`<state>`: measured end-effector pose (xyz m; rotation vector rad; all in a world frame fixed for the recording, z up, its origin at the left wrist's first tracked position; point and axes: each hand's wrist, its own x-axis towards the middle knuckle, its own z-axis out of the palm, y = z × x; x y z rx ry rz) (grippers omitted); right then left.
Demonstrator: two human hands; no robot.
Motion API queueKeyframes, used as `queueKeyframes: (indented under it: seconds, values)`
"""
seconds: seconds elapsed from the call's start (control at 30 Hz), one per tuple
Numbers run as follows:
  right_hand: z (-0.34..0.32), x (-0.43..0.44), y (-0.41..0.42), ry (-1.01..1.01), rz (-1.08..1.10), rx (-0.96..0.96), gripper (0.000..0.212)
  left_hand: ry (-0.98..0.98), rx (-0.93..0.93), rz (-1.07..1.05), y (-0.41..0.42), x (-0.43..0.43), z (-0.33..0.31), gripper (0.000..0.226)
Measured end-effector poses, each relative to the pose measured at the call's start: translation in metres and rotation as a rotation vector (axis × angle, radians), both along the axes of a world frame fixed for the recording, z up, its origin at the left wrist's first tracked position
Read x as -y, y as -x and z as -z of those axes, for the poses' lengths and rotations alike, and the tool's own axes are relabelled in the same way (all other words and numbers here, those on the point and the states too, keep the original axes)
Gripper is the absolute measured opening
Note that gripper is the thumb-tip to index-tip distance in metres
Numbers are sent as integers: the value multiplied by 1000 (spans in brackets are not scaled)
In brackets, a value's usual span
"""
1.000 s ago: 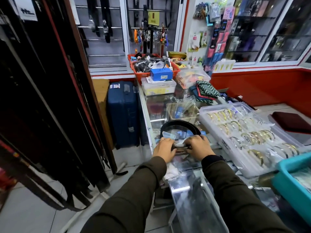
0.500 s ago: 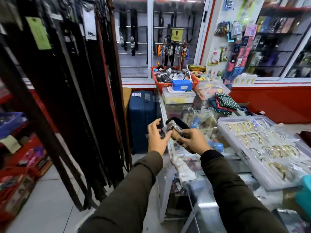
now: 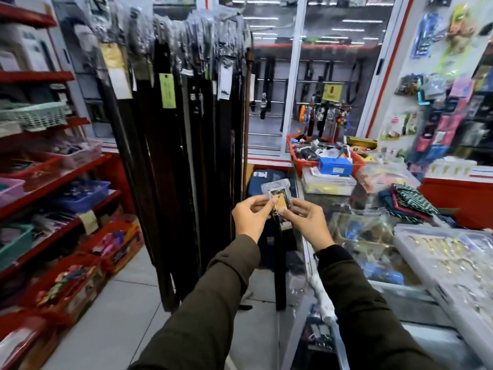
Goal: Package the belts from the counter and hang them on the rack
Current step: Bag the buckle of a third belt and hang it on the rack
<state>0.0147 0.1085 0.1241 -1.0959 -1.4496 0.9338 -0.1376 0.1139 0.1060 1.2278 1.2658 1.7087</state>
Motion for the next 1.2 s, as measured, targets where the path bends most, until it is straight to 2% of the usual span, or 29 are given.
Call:
queueKeyframes:
  seconds: [0.17,0.37,0.47,0.57,0.63,0.73,0.93,1.03,1.2]
  values:
    - [-10,4,17,-81,-29,22,23,-141,-14,-17,24,4,-34,15]
    - [-47,-6,35,-85,-254,-68,27,-241,8,-102,47,2,-73,24]
    - [-65,-15,51,-119,-243,-204,30,-210,99,-31,61,2,-87,21]
    - [-89,-25,61,-147,-256,-336,26,-166,141,85,74,2,-97,7]
    - [-107,-31,69,-164,-284,-366,23,-172,160,111,79,4,-112,9]
    - [-132,-38,83,-170,-292,-436,33,-220,147,133,86,3,-144,15]
    - [-199,-52,101,-293,-289,-455,28,-341,137,91,94,-9,-207,22]
    - [-223,-59,104,-329,-283,-461,36,-376,128,72,93,-16,-229,28]
    - [-247,-68,104,-349,-260,-536,33,-416,148,84,83,-27,-258,22]
